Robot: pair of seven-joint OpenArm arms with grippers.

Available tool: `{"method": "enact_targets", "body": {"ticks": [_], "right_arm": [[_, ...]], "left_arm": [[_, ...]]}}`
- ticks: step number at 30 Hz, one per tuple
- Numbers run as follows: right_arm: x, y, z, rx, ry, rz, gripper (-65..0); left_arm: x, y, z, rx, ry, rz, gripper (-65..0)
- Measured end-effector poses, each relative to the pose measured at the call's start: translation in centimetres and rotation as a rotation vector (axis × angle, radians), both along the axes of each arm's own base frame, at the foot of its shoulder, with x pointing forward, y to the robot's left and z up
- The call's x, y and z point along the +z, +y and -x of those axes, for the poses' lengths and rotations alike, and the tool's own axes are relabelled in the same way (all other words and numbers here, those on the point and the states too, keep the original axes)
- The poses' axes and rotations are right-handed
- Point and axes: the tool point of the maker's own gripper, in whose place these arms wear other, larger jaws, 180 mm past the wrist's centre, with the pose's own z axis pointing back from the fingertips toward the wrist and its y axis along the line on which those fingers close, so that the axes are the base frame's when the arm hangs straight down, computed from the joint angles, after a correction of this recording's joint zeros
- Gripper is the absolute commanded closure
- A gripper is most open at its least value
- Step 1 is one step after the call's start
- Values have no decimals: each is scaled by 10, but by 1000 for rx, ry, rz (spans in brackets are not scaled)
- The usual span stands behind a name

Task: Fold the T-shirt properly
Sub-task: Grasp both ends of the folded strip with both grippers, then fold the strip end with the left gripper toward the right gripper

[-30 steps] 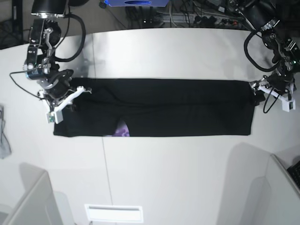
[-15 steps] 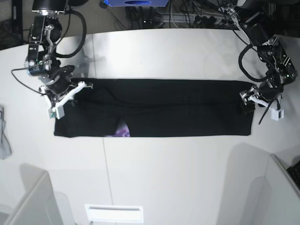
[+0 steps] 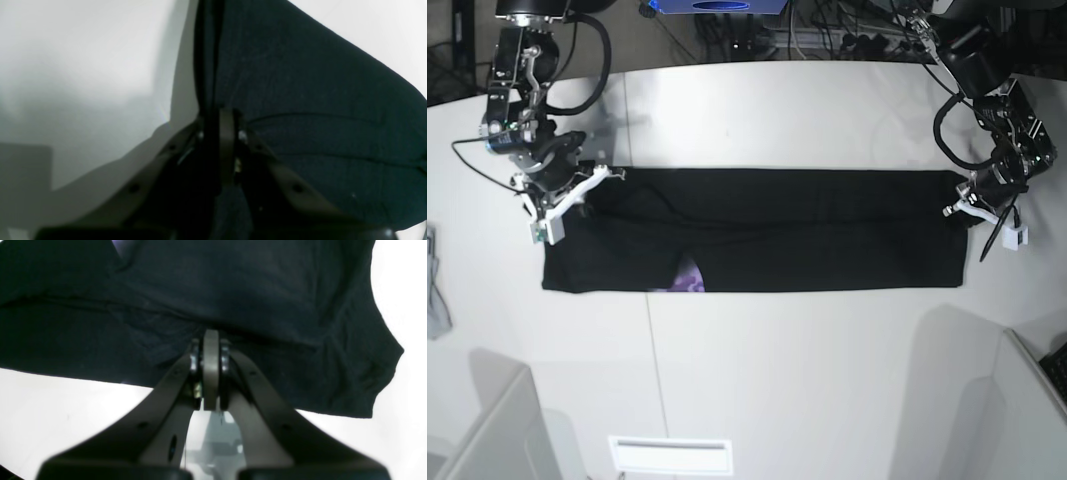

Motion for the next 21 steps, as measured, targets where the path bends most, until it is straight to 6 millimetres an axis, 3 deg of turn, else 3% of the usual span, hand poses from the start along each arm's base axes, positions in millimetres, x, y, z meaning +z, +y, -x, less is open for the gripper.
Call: {"method": "enact_targets", "body": {"ticks": [9, 14, 17, 21], "right_arm": [[-7, 0, 9, -2, 26, -1, 0], [-7, 2, 9, -7, 23, -10, 0], [-7, 1, 10, -20, 25, -19, 0], [-5, -2, 8, -43, 15, -26, 0]], "left_arm": [[13, 9, 6, -30, 8, -107, 0], [40, 15, 6, -42, -40, -196, 0], [52, 2, -2, -84, -78, -224, 0], [49, -35, -2, -205, -77, -233, 0]]}}
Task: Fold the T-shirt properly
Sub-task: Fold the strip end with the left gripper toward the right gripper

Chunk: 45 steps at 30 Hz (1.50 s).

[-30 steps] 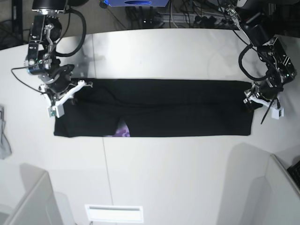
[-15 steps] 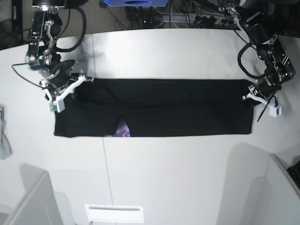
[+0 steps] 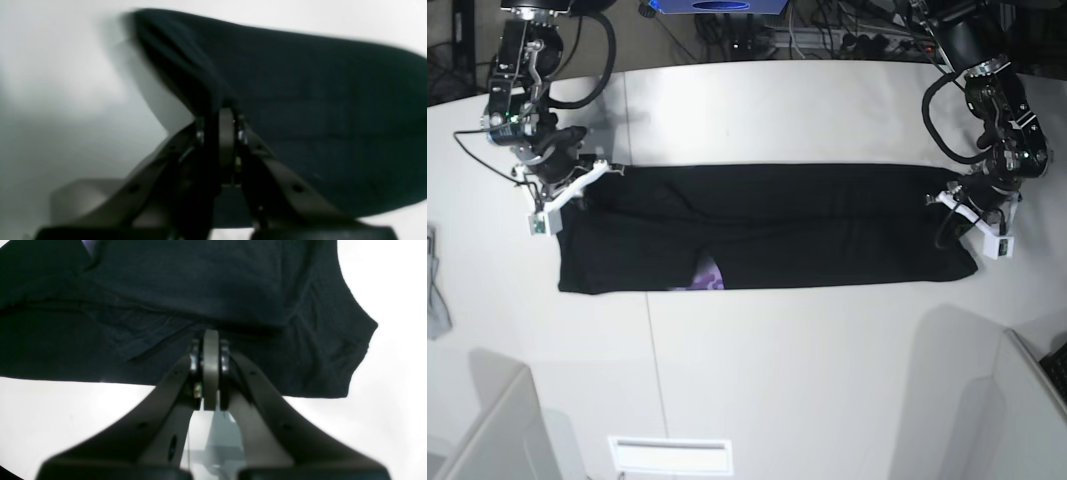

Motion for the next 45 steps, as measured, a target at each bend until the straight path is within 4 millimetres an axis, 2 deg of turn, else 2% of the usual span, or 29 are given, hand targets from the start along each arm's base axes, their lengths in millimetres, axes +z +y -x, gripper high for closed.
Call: {"method": "enact_targets", "body": {"ticks": [7, 13, 17, 23, 27, 33, 40, 45], "right_arm": [[-1, 0, 1, -1, 4, -1, 0], [-1, 0, 1, -1, 3, -1, 0], [0, 0, 1, -1, 3, -1, 0], [-1, 0, 1, -1, 4, -1, 0], [0, 0, 1, -1, 3, 0, 0], [-1, 0, 1, -2, 5, 0, 0], [-1, 0, 1, -2, 5, -1, 0], [-1, 0, 1, -2, 5, -1, 0]], "left_arm": [[9, -45, -10, -91, -18, -7, 0], [4, -90, -17, -130, -7, 45, 0], [-3, -132, -16, -212, 9, 86, 0], [1, -167, -24, -267, 14, 107, 0], [-2, -196, -18, -328, 25, 131, 0], [-2, -221, -16, -350, 25, 173, 0], [0, -231, -16, -351, 23, 200, 0], [2, -260, -12, -438, 22, 202, 0]]}}
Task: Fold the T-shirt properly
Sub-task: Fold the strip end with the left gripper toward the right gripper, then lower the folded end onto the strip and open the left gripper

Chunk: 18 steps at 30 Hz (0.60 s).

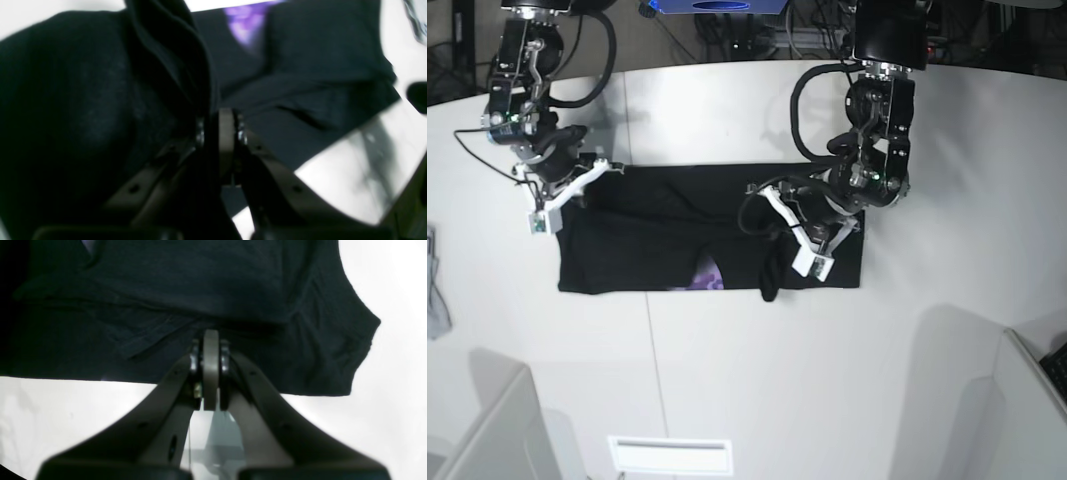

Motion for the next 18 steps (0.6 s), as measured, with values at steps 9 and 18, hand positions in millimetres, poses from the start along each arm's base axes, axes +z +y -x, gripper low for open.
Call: {"method": "enact_targets", "body": {"ticks": [9, 18], "right_arm": [[1, -8, 0, -27, -4, 1, 0], [2, -20, 1, -89, -11, -10, 0]], "left_arm": [[-9, -13, -5, -15, 35, 15, 0], [-6, -19, -7, -15, 30, 28, 0]]}}
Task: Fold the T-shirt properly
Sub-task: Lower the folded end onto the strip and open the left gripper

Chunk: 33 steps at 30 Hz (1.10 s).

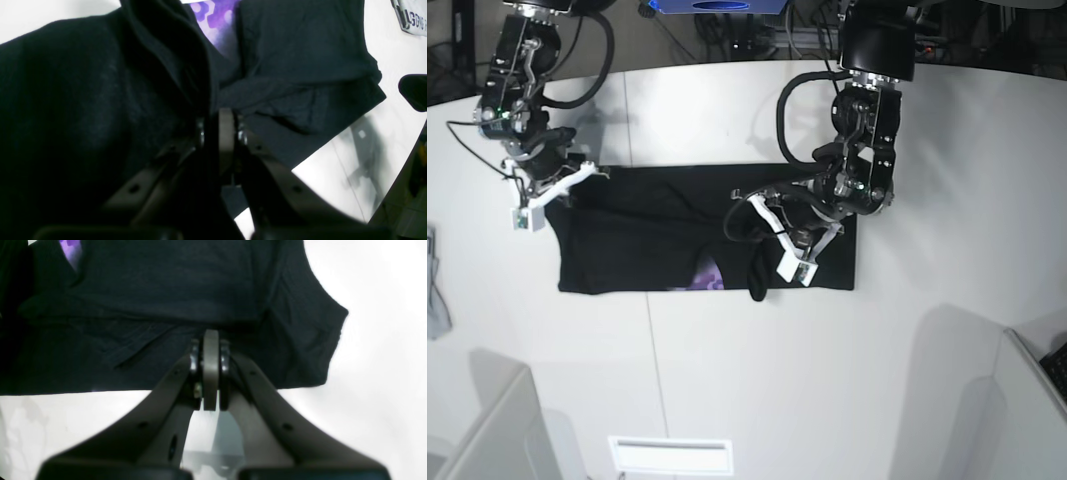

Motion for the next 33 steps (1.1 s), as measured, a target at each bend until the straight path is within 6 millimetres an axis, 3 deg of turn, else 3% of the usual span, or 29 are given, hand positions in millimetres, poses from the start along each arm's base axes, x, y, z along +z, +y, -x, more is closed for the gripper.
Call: {"method": "enact_targets", "body": {"ticks": [8, 18, 19, 24, 27, 33], "right_arm": [[1, 0, -2, 0, -5, -1, 0], [1, 0, -2, 0, -5, -1, 0], [1, 0, -2, 0, -5, -1, 0], [1, 0, -2, 0, -5, -1, 0], [1, 0, -2, 0, -5, -1, 0], [1, 0, -2, 0, -5, 0, 0]], "left_arm": [[-16, 1, 2, 0, 50, -4, 0], [-14, 0, 1, 1, 47, -2, 0], [-14, 0, 1, 1, 47, -2, -13], [-14, 0, 1, 1, 48, 4, -221], [-14, -1, 1, 1, 48, 7, -299], [-10, -34, 11, -59, 51, 41, -400]]}}
